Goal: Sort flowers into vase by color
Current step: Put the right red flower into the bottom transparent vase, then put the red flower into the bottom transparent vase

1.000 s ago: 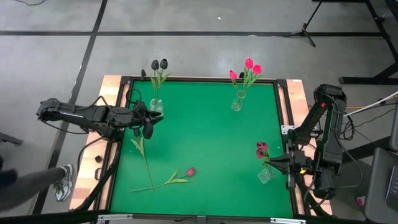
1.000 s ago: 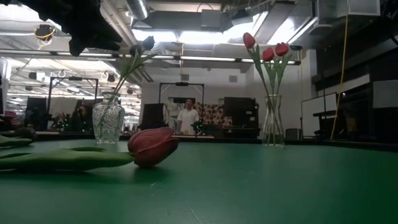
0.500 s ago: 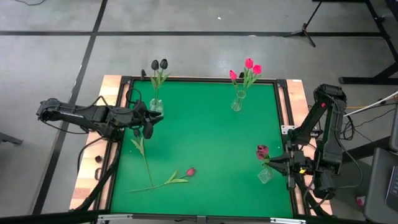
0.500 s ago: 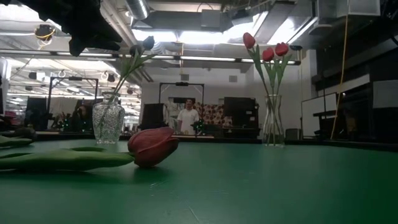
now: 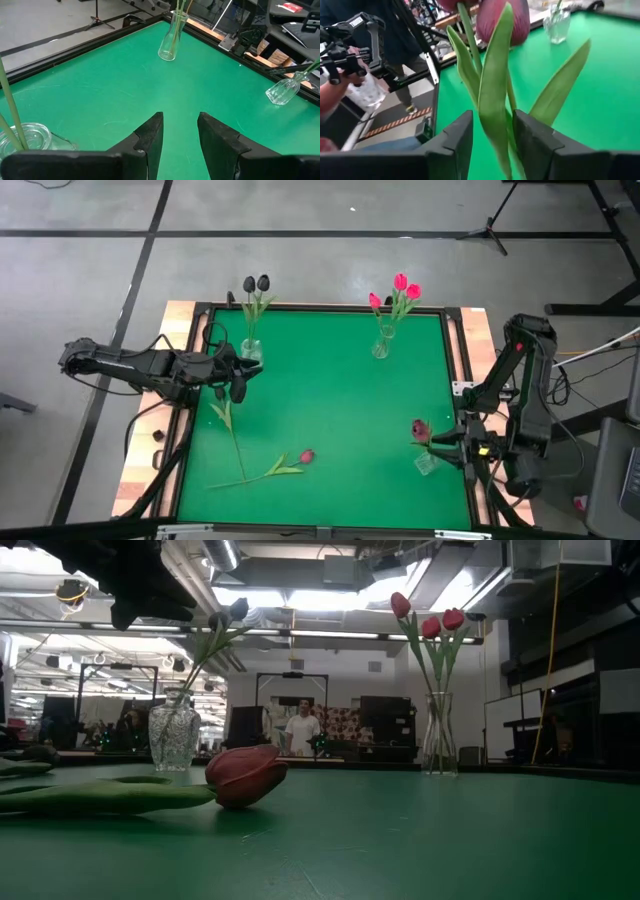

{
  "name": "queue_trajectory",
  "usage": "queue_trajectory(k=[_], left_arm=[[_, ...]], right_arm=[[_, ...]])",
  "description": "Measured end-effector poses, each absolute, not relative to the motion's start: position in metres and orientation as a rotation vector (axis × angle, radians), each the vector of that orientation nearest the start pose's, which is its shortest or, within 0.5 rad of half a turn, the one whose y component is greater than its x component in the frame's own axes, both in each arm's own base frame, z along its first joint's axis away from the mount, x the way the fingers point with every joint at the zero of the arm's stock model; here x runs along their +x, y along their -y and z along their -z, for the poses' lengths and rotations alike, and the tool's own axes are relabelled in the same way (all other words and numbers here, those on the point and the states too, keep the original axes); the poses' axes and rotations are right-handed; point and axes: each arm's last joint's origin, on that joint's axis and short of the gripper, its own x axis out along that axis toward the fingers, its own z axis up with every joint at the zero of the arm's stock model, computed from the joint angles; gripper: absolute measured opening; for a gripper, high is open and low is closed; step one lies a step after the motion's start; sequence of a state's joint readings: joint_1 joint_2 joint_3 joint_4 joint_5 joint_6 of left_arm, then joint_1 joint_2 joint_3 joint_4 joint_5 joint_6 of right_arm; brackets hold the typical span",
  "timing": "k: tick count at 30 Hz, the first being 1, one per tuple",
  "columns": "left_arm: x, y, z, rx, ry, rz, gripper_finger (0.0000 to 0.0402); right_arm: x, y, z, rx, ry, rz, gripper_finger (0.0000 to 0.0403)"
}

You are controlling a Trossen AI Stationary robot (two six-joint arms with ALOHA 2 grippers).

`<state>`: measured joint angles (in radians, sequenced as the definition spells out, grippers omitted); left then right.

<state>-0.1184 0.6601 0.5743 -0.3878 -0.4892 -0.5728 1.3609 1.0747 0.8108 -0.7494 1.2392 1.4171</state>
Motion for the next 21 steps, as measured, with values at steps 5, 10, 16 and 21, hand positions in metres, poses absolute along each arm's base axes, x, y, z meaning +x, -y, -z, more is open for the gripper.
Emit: queue_trajectory(k=[5,10,16,21], left_arm=[[0.144,0.003,-0.262,-0.414,-0.335,-0.481,0.0119],[0.144,0.003,-0.262,-0.414,-0.335,-0.48,0.0119],[0.144,0.003,-0.262,-0.414,-0.336,-0.48,0.0119],[0.144,0.003,-0.262,-0.414,-0.336,-0.48,0.0119]], right_arm=[[0.064,-0.175,-0.266,0.513,-0.355,0.058,0.014],[0.062,-0.171,-0.27,0.611,-0.42,0.039,0.014],[0.059,-0.16,-0.279,0.715,-0.461,0.015,0.014],[0.056,-0.145,-0.291,0.788,-0.44,-0.015,0.014]])
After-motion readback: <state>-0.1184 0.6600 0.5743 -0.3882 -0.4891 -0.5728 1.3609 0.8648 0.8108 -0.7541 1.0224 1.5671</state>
